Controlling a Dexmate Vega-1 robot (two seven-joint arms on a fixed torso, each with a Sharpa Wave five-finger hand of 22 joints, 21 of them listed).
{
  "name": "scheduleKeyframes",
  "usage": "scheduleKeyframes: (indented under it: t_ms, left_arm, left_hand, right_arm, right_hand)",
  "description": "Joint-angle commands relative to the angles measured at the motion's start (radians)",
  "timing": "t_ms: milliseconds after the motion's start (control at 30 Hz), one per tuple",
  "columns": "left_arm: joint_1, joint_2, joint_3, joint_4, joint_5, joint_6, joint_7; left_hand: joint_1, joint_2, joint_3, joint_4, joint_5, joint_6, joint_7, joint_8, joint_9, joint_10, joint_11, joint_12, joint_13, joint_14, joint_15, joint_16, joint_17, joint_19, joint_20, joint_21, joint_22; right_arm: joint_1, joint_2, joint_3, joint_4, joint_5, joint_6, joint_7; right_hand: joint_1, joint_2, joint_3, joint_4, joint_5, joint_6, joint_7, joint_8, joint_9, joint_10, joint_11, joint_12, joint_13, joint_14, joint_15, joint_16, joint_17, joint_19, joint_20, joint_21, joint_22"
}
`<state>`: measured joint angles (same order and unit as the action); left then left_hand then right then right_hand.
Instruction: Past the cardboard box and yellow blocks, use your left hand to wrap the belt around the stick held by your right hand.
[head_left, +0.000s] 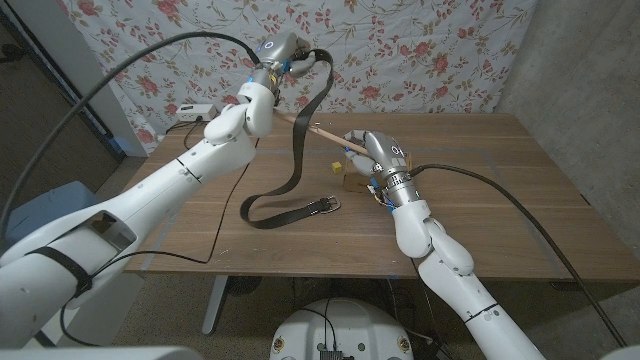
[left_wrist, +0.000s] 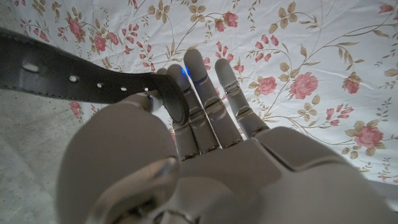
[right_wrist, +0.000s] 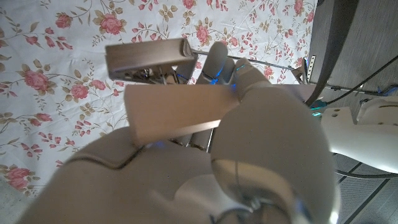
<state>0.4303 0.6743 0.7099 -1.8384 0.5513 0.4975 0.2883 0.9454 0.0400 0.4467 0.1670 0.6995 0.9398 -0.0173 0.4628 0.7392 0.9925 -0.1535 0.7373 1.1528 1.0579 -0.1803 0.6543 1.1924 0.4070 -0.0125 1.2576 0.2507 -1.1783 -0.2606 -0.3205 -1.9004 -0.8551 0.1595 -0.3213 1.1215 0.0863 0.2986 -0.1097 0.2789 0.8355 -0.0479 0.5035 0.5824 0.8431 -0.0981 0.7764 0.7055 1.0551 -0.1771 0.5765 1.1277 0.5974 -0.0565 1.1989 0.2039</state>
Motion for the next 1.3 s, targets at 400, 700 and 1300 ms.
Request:
scheduleKeyframes:
  t_ms: [400, 700, 1300]
  left_arm:
    - [0.031, 0.091, -0.096, -0.155, -0.041, 0.146, 0.013]
    - [0.038, 0.094, -0.106, -0.121, -0.078, 0.125, 0.034]
    - [0.099, 0.108, -0.169, -0.087, -0.204, 0.067, 0.083]
  left_hand:
    - [0.006, -0.003, 0.012, 0.001, 0.011, 0.026, 0.019, 0.003, 0.014, 0.021, -0.028, -0.005, 0.009, 0.006, -0.008, 0.000, 0.008, -0.001, 0.009, 0.005, 0.002]
    - [0.003, -0.002, 0.013, 0.001, 0.010, 0.028, 0.020, 0.001, 0.016, 0.021, -0.026, -0.006, 0.012, 0.007, -0.009, 0.000, 0.008, -0.002, 0.011, 0.007, 0.002]
    - [0.001, -0.003, 0.016, 0.001, 0.011, 0.028, 0.020, -0.002, 0.021, 0.023, -0.025, -0.012, 0.009, 0.007, -0.009, -0.002, 0.008, -0.003, 0.010, 0.007, 0.001]
  right_arm:
    - [0.053, -0.106, -0.002, -0.028, 0.018, -0.050, 0.293]
    - [0.003, -0.164, 0.024, -0.135, 0.261, 0.072, 0.438]
    - [0.013, -0.164, 0.107, -0.114, 0.524, 0.052, 0.420]
  right_hand:
    - [0.054, 0.072, 0.004, 0.012, 0.009, -0.010, 0.001, 0.011, 0.014, -0.009, 0.009, -0.002, 0.013, -0.020, -0.044, -0.017, 0.018, -0.028, -0.124, 0.010, -0.008]
    - [0.053, 0.070, 0.004, 0.014, 0.014, -0.012, -0.001, 0.015, 0.019, -0.021, 0.010, 0.000, 0.029, -0.028, -0.044, -0.025, 0.029, -0.039, -0.132, 0.009, -0.014]
    - [0.053, 0.073, 0.005, 0.018, 0.021, -0.014, -0.006, 0.016, 0.019, -0.026, 0.011, -0.006, 0.030, -0.036, -0.044, -0.037, 0.042, -0.049, -0.135, 0.012, -0.017]
